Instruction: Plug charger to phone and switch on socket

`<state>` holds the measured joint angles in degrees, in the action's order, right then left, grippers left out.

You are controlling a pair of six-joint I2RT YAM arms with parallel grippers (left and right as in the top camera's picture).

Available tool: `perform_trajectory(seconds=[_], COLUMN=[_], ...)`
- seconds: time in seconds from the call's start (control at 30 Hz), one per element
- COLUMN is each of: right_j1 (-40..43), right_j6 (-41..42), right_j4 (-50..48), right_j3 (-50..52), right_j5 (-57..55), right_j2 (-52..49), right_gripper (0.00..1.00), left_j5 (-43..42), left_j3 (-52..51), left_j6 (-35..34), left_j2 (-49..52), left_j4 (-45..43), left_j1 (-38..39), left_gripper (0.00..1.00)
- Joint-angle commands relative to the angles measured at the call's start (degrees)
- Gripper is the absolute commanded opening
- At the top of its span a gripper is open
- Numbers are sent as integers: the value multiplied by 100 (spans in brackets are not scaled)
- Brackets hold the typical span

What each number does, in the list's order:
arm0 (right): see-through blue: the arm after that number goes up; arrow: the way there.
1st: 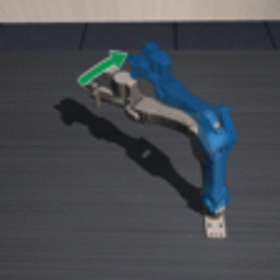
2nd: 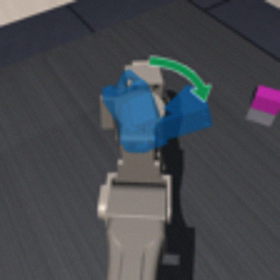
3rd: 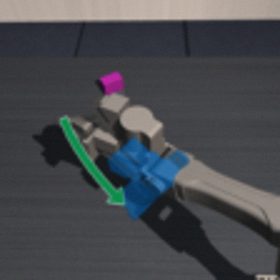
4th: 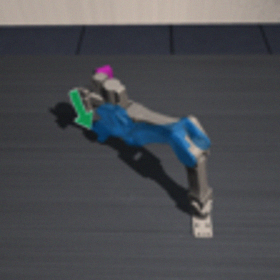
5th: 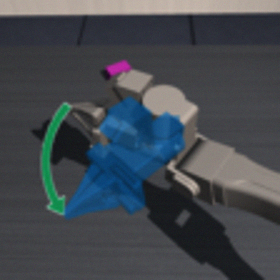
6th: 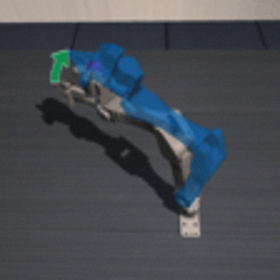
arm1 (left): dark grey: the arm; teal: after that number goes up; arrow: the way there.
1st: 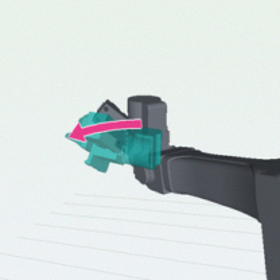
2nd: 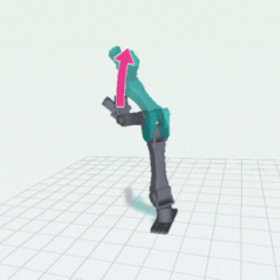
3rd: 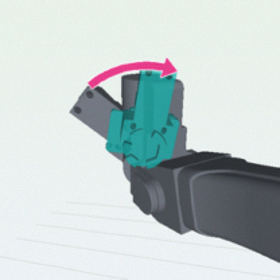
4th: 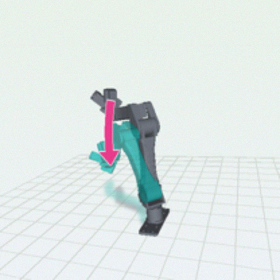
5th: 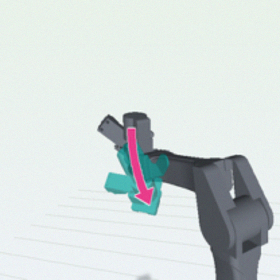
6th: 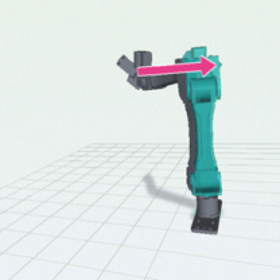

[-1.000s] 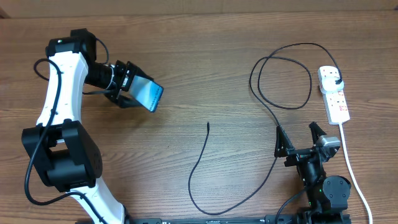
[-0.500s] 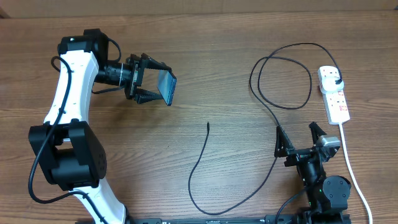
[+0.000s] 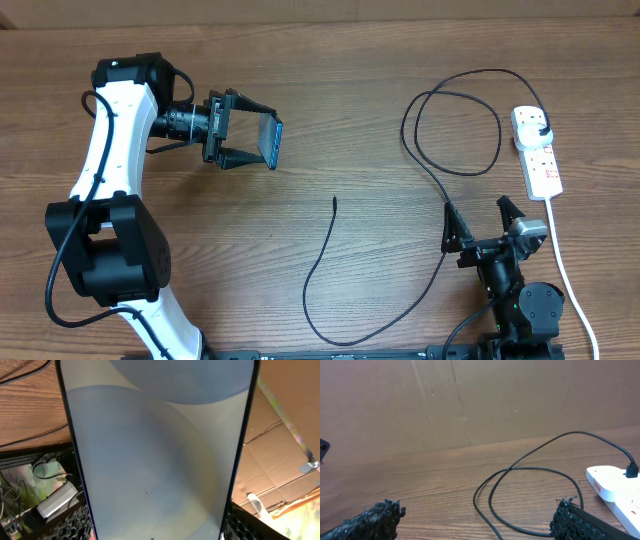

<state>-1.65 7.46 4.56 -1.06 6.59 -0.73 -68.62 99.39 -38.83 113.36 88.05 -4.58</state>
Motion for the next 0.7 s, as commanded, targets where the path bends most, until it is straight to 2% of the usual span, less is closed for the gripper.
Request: perform_trajectory(seconds=[0.0,0.67], right_j1=[-39,-39], right_j6=[-22,-22], right_j4=[-20,-20], right_j3=[61,61], right_j5=[-55,-55], right_j2=[44,44], right_gripper=[100,100], left_j5=[-341,-269], left_j3=[15,13], left_j6=[48,50], left_j2=[-238,-238], left_j4=[46,42], left_j1=[13,11], left_gripper=[4,4])
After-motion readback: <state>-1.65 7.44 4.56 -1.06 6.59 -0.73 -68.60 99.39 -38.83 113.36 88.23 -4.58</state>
